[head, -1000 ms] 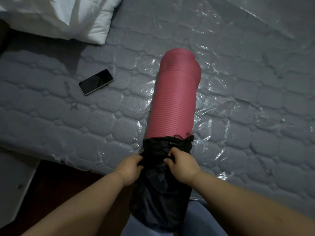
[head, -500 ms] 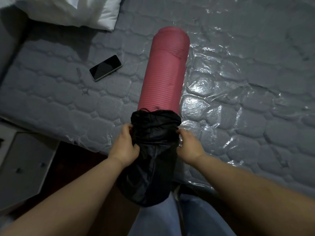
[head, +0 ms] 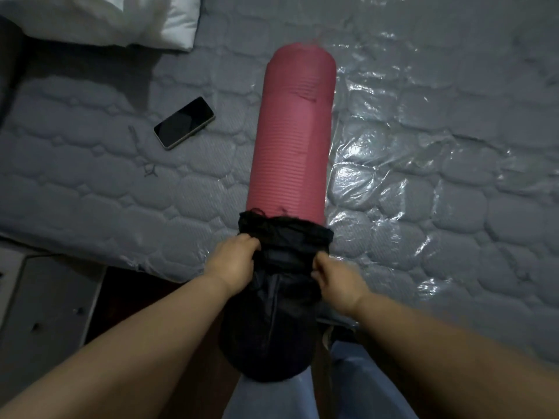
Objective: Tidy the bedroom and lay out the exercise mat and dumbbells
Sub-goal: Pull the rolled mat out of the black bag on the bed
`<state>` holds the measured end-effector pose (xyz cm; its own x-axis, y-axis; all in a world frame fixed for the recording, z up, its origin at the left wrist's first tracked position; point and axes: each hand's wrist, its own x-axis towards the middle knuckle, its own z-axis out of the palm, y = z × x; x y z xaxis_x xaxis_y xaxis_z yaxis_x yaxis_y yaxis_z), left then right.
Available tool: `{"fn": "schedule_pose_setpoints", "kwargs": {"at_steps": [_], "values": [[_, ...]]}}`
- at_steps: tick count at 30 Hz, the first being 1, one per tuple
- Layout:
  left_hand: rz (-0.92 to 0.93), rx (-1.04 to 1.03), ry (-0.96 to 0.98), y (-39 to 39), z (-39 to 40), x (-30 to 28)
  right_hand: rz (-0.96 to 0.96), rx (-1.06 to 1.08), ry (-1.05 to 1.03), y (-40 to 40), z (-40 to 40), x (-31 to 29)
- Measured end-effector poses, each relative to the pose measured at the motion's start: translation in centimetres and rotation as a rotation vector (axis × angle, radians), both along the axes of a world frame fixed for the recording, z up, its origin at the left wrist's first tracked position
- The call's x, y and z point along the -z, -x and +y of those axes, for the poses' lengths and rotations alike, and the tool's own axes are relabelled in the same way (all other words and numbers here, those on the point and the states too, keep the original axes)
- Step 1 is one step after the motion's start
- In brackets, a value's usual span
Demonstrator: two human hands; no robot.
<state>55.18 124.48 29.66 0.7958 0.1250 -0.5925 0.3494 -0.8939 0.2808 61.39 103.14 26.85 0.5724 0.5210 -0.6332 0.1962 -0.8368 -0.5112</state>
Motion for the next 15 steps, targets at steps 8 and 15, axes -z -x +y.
{"fn": "schedule_pose_setpoints", "kwargs": {"at_steps": [8, 15], "values": [[0.168, 0.020, 0.117, 2.8, 2.0, 0.6, 0.005, 0.075, -0.019, -0.3, 2.6, -1.1], [-0.029, -0.233, 0.192, 1.5, 0.5, -0.6, -0.143, 0.243, -0.105, -3.2, 2.3, -2.7]]}}
